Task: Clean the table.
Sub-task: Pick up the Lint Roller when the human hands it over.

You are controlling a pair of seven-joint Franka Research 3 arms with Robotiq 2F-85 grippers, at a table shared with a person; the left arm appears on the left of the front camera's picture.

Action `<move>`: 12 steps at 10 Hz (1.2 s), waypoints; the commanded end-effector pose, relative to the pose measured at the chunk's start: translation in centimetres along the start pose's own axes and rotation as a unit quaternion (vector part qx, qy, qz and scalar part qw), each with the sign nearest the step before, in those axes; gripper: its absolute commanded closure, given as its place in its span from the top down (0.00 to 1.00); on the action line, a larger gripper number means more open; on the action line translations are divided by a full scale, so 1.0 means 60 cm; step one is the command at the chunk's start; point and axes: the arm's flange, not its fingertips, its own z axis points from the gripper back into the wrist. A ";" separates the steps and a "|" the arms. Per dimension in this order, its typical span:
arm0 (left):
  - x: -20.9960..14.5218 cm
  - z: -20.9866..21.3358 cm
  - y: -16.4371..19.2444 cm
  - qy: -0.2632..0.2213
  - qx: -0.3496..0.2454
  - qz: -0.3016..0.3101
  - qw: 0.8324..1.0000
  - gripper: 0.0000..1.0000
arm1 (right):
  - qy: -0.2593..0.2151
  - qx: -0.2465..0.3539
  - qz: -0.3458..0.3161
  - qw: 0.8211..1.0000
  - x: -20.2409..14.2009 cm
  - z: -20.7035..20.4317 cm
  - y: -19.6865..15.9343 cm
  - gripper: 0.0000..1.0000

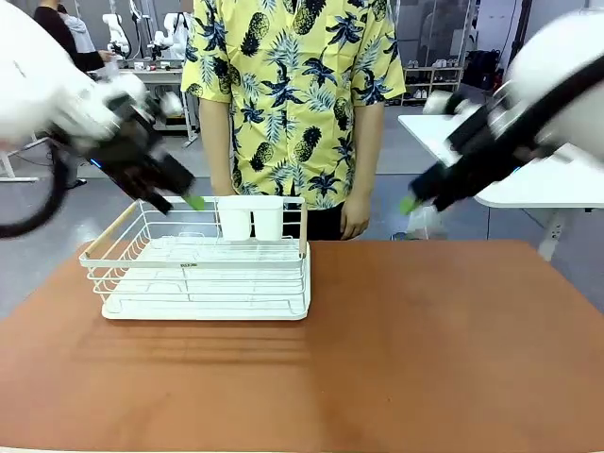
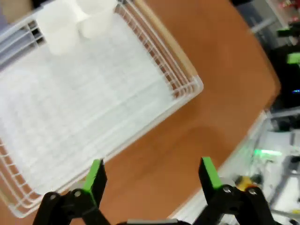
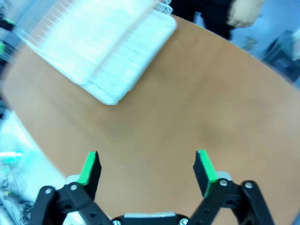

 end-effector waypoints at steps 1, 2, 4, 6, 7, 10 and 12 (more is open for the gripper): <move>-0.029 0.147 0.136 -0.004 -0.141 0.174 0.974 1.00 | -0.021 0.141 -0.147 0.979 -0.003 0.119 -0.130 1.00; -0.073 0.190 0.190 -0.038 -0.183 0.227 0.956 1.00 | -0.038 0.190 -0.187 0.963 -0.026 0.149 -0.175 1.00; -0.208 0.249 0.299 -0.110 -0.200 0.334 0.914 1.00 | -0.083 0.224 -0.253 0.937 -0.114 0.206 -0.273 1.00; -0.321 0.277 0.352 -0.167 -0.203 0.377 0.888 1.00 | -0.127 0.229 -0.313 0.913 -0.211 0.241 -0.352 1.00; -0.359 0.276 0.374 -0.185 -0.203 0.404 0.872 1.00 | -0.140 0.227 -0.336 0.903 -0.247 0.242 -0.382 1.00; -0.380 0.253 0.393 -0.191 -0.205 0.424 0.861 1.00 | -0.144 0.220 -0.366 0.893 -0.304 0.236 -0.431 1.00; -0.389 0.260 0.390 -0.196 -0.200 0.426 0.860 1.00 | -0.161 0.213 -0.383 0.884 -0.347 0.250 -0.446 1.00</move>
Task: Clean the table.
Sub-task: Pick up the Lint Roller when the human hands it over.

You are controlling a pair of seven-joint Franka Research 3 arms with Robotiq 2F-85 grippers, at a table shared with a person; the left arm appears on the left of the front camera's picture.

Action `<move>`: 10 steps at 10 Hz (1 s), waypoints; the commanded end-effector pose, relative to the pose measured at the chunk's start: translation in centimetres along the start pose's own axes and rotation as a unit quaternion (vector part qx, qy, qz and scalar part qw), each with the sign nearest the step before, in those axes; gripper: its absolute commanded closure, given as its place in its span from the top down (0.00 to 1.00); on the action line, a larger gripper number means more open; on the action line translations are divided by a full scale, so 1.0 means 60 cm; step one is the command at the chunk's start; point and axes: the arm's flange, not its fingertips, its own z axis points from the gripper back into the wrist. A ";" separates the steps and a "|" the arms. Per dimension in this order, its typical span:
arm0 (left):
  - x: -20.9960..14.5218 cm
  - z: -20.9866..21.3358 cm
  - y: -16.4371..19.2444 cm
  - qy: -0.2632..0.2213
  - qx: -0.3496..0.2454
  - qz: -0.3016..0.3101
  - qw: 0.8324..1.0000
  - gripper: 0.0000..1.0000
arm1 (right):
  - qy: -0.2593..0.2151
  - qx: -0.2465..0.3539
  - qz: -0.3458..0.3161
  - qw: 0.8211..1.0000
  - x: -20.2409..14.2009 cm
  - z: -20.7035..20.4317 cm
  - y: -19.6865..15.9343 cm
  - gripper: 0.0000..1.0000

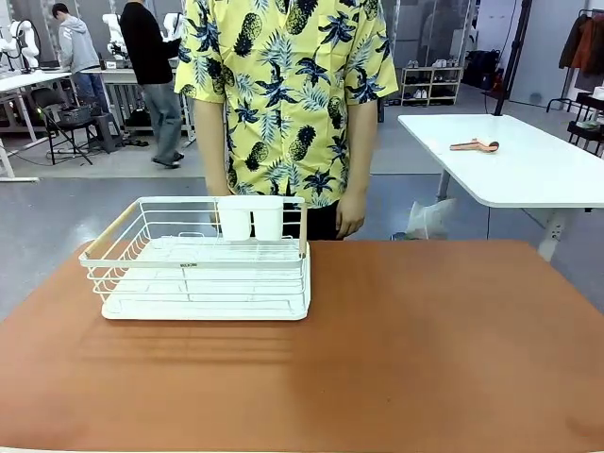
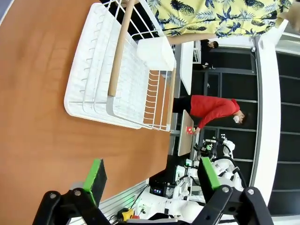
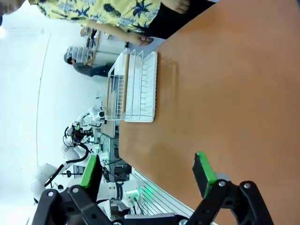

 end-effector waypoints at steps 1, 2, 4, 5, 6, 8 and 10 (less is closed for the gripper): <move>-0.011 0.022 0.003 -0.012 -0.007 -0.006 1.000 1.00 | -0.021 0.010 0.002 1.000 -0.013 0.027 -0.021 1.00; -0.013 0.024 0.005 -0.011 0.000 -0.005 1.000 1.00 | -0.026 0.011 -0.003 1.000 -0.021 0.033 -0.034 1.00; -0.014 0.018 0.007 -0.001 0.002 -0.009 1.000 1.00 | -0.020 0.013 0.003 1.000 -0.029 0.037 -0.040 1.00; -0.004 0.021 0.005 -0.014 0.006 0.005 1.000 1.00 | -0.026 0.001 -0.018 0.999 -0.020 0.045 -0.034 1.00; -0.004 0.021 0.005 -0.014 0.006 0.005 1.000 1.00 | -0.026 0.001 -0.018 0.999 -0.020 0.045 -0.034 1.00; -0.004 0.021 0.005 -0.014 0.006 0.005 1.000 1.00 | -0.026 0.001 -0.018 0.999 -0.020 0.045 -0.034 1.00; -0.004 0.021 0.005 -0.014 0.006 0.005 1.000 1.00 | -0.026 0.001 -0.018 0.999 -0.020 0.045 -0.034 1.00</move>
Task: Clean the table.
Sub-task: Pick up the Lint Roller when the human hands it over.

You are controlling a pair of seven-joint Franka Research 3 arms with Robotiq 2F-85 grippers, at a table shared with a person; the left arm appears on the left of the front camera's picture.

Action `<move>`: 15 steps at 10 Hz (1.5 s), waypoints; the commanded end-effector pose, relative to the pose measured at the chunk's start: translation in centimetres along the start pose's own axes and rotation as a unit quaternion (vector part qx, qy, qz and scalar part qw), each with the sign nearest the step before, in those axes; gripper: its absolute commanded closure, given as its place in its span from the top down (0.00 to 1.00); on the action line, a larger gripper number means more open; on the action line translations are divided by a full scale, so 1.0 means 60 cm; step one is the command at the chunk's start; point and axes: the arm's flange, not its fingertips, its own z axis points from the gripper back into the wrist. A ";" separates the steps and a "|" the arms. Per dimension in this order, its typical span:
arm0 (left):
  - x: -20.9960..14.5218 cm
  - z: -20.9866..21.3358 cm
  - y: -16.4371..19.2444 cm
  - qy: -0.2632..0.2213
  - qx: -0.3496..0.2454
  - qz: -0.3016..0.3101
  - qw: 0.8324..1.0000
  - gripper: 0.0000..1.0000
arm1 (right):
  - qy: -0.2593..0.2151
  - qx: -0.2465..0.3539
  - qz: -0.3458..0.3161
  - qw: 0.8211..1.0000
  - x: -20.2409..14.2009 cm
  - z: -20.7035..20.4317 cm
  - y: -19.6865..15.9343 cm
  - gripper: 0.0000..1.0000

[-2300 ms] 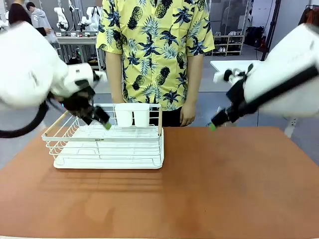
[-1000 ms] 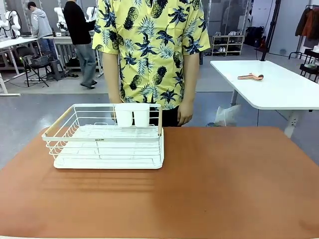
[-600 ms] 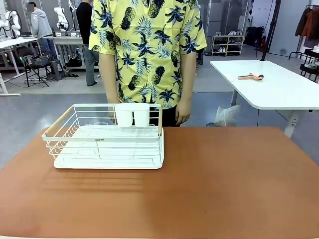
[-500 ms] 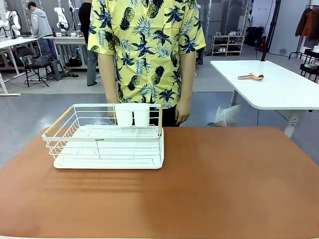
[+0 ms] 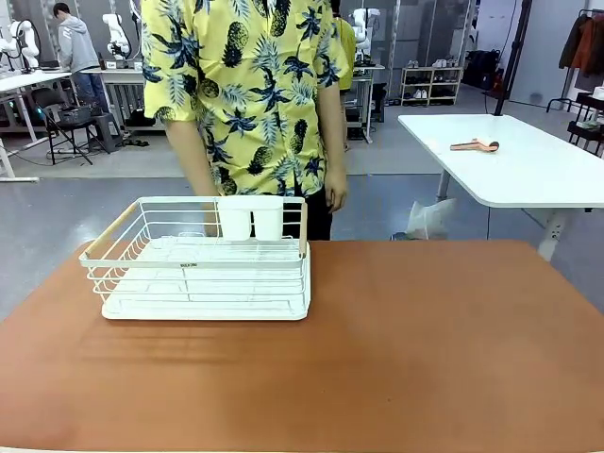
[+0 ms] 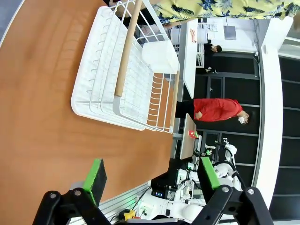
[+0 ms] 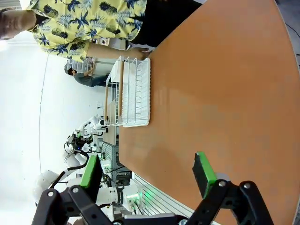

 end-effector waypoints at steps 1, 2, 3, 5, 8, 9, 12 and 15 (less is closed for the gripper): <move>0.001 0.004 0.001 -0.004 -0.003 0.000 1.000 1.00 | -0.004 0.000 -0.003 1.000 0.001 0.001 0.004 1.00; 0.001 0.004 0.001 -0.004 -0.003 0.000 1.000 1.00 | -0.004 0.000 -0.003 1.000 0.001 0.001 0.004 1.00; 0.001 0.004 0.001 -0.004 -0.003 0.000 1.000 1.00 | -0.004 0.000 -0.003 1.000 0.001 0.001 0.004 1.00; 0.001 0.004 0.001 -0.004 -0.003 0.000 1.000 1.00 | -0.004 0.000 -0.003 1.000 0.001 0.001 0.004 1.00; 0.001 0.004 0.001 -0.004 -0.003 0.000 1.000 1.00 | -0.004 0.000 -0.003 1.000 0.001 0.001 0.004 1.00; 0.001 0.004 0.001 -0.004 -0.003 0.000 1.000 1.00 | -0.004 0.000 -0.003 1.000 0.001 0.001 0.004 1.00; 0.001 0.004 0.001 -0.004 -0.003 0.000 1.000 1.00 | -0.004 0.000 -0.003 1.000 0.001 0.001 0.004 1.00; 0.001 0.004 0.001 -0.004 -0.003 0.000 1.000 1.00 | -0.004 0.000 -0.003 1.000 0.001 0.001 0.004 1.00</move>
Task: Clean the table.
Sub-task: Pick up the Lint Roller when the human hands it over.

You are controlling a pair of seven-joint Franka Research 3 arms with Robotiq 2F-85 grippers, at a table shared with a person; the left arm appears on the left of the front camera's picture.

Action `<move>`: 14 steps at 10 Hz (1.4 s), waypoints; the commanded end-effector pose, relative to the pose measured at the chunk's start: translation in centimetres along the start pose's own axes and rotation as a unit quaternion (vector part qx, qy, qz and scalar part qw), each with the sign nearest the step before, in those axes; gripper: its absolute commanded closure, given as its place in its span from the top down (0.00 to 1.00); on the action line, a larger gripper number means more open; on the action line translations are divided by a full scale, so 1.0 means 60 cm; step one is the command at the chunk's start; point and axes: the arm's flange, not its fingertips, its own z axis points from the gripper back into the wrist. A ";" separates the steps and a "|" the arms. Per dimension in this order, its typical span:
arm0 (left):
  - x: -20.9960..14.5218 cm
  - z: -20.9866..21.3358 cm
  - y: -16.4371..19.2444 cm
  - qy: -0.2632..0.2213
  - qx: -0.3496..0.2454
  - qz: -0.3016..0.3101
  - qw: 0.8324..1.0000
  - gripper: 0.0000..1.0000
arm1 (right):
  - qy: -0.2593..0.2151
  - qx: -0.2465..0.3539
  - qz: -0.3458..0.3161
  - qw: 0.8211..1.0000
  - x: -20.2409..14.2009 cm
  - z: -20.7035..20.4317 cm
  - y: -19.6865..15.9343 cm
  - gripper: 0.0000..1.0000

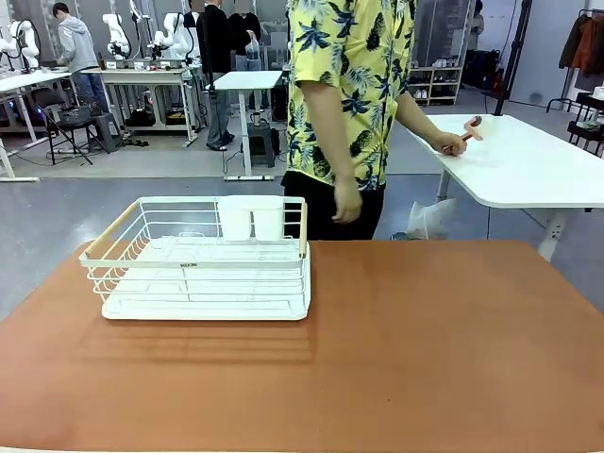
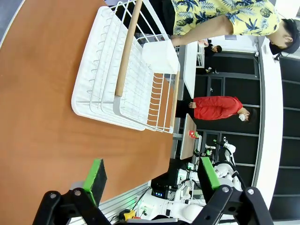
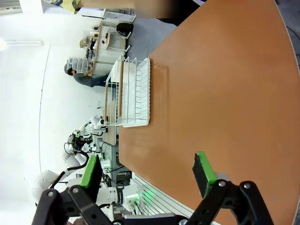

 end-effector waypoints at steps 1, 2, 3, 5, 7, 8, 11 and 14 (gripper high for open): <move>0.001 0.003 0.001 -0.003 -0.004 0.000 1.000 1.00 | -0.003 0.000 -0.002 1.000 0.001 0.000 0.004 1.00; 0.001 0.003 0.001 -0.003 -0.004 0.000 1.000 1.00 | -0.003 0.000 -0.002 1.000 0.001 0.000 0.004 1.00; 0.001 0.003 0.001 -0.003 -0.004 0.000 1.000 1.00 | -0.003 0.000 -0.002 1.000 0.001 0.000 0.004 1.00; 0.001 0.003 0.001 -0.003 -0.004 0.000 1.000 1.00 | -0.003 0.000 -0.002 1.000 0.001 0.000 0.004 1.00; 0.001 0.003 0.001 -0.003 -0.004 0.000 1.000 1.00 | -0.003 0.000 -0.002 1.000 0.001 0.000 0.004 1.00; 0.001 0.003 0.001 -0.003 -0.004 0.000 1.000 1.00 | -0.003 0.000 -0.002 1.000 0.001 0.000 0.004 1.00; 0.001 0.003 0.001 -0.003 -0.004 0.000 1.000 1.00 | -0.003 0.000 -0.002 1.000 0.001 0.000 0.004 1.00; 0.001 0.003 0.001 -0.003 -0.004 0.000 1.000 1.00 | -0.003 0.000 -0.002 1.000 0.001 0.000 0.004 1.00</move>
